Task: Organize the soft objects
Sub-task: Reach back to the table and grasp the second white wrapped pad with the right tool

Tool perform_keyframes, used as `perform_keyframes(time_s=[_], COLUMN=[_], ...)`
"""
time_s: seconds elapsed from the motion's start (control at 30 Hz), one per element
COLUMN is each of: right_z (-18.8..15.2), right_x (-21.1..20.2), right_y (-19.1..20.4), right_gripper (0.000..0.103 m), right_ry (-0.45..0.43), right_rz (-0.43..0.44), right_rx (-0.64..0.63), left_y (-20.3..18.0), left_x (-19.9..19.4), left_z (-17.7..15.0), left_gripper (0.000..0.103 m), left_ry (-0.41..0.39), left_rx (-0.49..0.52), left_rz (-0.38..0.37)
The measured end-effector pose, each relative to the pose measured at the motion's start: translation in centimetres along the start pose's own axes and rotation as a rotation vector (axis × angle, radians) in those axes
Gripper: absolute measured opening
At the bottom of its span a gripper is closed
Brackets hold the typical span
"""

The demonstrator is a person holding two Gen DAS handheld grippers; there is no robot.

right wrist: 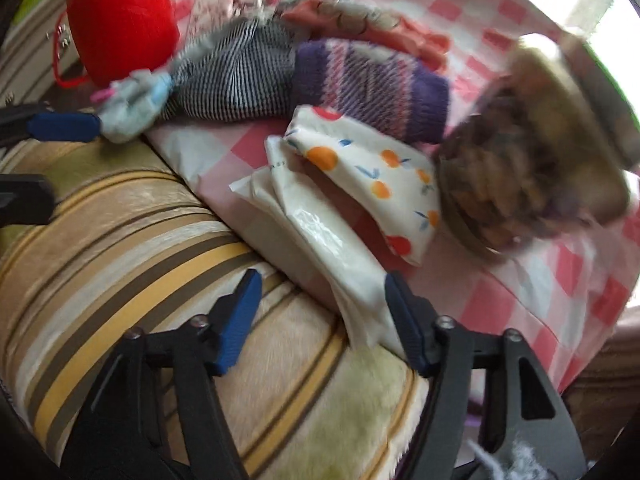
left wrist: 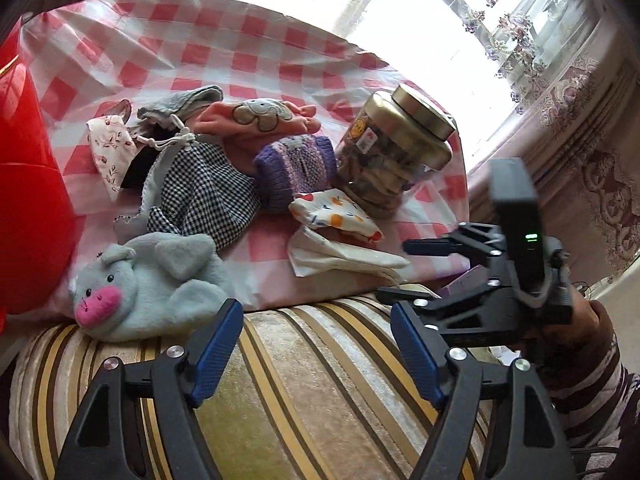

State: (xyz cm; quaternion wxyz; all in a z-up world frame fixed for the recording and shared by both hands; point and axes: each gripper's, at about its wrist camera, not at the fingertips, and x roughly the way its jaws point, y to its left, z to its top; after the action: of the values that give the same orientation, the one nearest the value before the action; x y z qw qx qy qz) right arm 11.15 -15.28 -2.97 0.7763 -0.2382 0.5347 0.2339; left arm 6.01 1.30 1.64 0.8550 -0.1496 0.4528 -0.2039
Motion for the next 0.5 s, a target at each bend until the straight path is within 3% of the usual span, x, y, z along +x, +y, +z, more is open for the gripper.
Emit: perform_keyframes(time_s=[0.1,0.2,0.3,0.5], right_z=[0.7,1.4,1.9,2.3], right_x=[1.5,2.2,3.2,3.2], right_y=[0.3,0.4,0.6,1.4], right_gripper=[0.059,0.058,0.046,0.038], right_ry=[0.019,0.025,0.033,0.03], right_rz=[-0.057,-0.048,-0.05,-0.025], right_rx=[-0.037,-0.04,-0.053,-0.029], left_y=[0.4,0.7,0.9,1.0], left_x=[0.2,0.1,0.4,0.8], left_z=[0.0,0.0,0.1,0.1], left_gripper=[0.076,0.076,0.076,0.073], left_ry=[0.001,0.0,0.002,0.011], left_rx=[-0.021,-0.026,-0.031,-0.032], left_rz=[-0.018,-0.021,-0.027,-0.023])
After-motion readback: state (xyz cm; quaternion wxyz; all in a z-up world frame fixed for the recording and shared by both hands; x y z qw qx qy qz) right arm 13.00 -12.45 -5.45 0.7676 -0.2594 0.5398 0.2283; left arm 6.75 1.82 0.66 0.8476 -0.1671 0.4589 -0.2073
